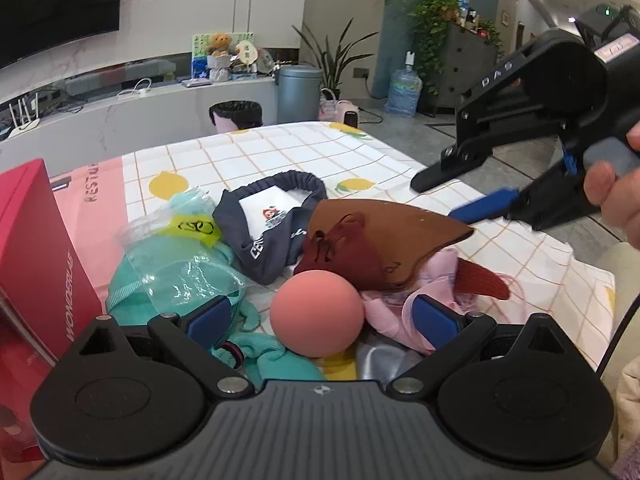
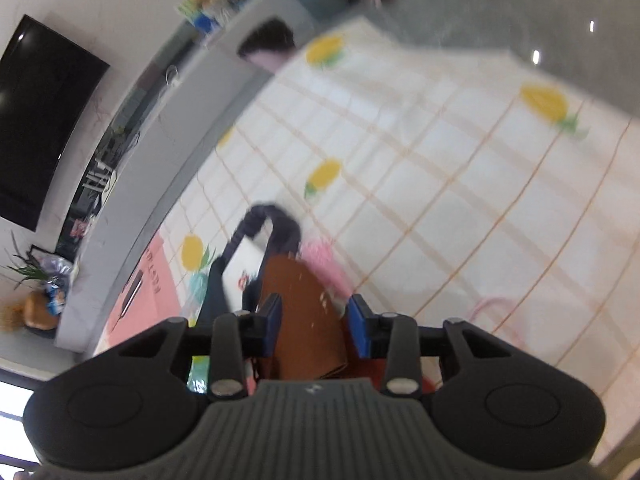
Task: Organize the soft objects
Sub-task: 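Lift the brown felt piece with the right gripper while the left gripper grasps the pink ball, then carry the brown felt piece and pink ball over the orange box with both grippers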
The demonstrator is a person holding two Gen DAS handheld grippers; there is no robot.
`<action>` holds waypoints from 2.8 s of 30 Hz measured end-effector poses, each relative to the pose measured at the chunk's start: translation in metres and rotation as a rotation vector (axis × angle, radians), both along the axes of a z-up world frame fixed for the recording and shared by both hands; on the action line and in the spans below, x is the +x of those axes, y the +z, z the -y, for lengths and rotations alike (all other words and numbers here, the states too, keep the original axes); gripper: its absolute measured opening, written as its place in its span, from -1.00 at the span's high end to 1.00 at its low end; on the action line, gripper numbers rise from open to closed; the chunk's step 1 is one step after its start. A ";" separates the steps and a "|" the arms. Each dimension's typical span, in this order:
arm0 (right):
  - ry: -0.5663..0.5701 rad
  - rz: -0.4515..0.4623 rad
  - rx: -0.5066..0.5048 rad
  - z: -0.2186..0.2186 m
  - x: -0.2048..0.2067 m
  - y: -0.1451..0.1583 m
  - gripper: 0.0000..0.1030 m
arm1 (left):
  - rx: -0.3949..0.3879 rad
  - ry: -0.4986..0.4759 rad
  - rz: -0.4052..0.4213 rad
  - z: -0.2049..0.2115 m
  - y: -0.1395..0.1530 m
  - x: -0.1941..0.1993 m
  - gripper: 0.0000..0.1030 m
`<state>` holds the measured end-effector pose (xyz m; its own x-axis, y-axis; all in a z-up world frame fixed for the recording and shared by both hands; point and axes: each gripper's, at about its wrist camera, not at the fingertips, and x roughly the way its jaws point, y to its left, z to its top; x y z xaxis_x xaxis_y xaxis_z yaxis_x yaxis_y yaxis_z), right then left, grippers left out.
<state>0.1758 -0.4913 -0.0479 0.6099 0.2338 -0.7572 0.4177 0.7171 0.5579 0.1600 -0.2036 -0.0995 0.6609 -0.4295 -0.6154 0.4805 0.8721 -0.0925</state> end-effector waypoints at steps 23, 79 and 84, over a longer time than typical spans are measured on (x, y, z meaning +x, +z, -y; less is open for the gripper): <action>-0.008 0.082 -0.341 0.000 -0.026 0.039 0.98 | -0.096 0.031 -0.041 -0.014 0.005 0.009 -1.00; 0.085 -0.091 -0.382 -0.018 0.013 -0.009 0.96 | -0.311 0.271 -0.191 -0.028 -0.015 0.020 -0.10; 0.104 -0.061 -0.370 -0.019 0.010 -0.005 0.96 | -0.317 0.276 -0.179 -0.028 -0.004 0.018 -0.11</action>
<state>0.1860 -0.4725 -0.0533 0.5488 -0.0035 -0.8359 0.3566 0.9054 0.2303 0.1784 -0.1751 -0.1034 0.6725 -0.4378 -0.5967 0.1866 0.8805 -0.4357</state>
